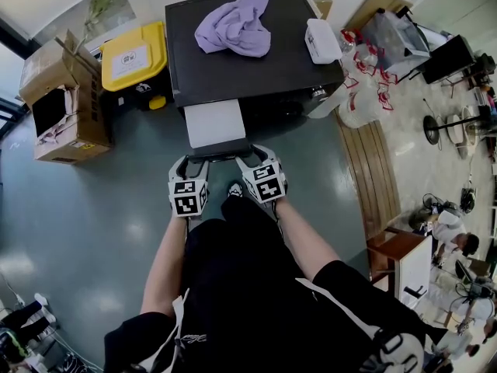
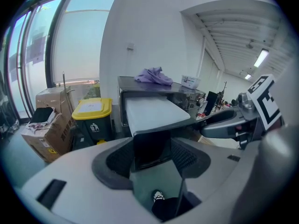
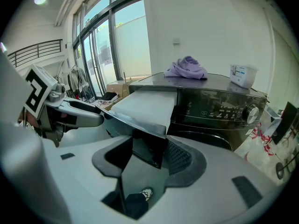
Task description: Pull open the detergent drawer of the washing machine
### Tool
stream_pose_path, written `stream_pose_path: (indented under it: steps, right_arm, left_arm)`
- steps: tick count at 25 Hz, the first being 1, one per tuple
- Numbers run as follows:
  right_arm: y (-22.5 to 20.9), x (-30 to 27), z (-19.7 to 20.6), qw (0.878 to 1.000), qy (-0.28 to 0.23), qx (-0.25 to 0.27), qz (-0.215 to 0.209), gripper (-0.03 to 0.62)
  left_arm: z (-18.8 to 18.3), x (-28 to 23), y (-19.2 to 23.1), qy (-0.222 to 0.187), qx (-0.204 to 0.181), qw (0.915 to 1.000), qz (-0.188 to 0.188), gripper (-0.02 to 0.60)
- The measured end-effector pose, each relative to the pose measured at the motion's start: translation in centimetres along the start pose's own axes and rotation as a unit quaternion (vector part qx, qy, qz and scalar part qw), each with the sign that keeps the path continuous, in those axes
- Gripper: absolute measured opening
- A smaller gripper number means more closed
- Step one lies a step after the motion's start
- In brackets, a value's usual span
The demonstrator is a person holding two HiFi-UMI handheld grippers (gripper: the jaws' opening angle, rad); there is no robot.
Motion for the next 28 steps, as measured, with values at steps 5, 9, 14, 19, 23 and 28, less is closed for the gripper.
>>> stream_pose_path:
  steps: [5,9,14,19,23,28]
  right_arm:
    - [-0.1,-0.1,0.5,1.000,-0.006,-0.011,-0.016,0.225]
    - [-0.5,-0.8,1.2,0.999,-0.006,-0.040,-0.030,0.272]
    - [-0.6,-0.7,1.1,0.998,-0.017,-0.056,-0.014,0.255]
    - [-0.3,-0.1,0.5,0.999,-0.022,-0.048,0.000,0.249]
    - [-0.2,0.0,0.5,0.999,-0.012,-0.044,0.001,0.239]
    - [-0.1,0.2,0.6,0.999,-0.008,-0.044,0.003,0.236]
  left_arm:
    - [0.6,-0.2,0.4,0.006,-0.022,0.9991,0.036,0.249]
    - [0.8,-1.2,0.5,0.015,-0.005,0.9991,0.040,0.249]
    - [0.7,-1.1,0.1,0.006,-0.007,0.9996,0.028,0.249]
    - [0.2,-0.7,0.0,-0.005,0.001,0.9998,0.021,0.249]
    - [0.3,-0.5,0.0,0.003,0.003,0.9998,0.018,0.249]
    - [0.2,-0.2,-0.2,0.011,0.002,0.9998,0.013,0.249]
Point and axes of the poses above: the fingertips, and each gripper's own axes: x backward along the fingers, y to its left, z out of its underside, the point moved 7 cm from there along x, backward along the fingers, and after that the axes turned 4 degrees about -x, right-handed, at the moved point
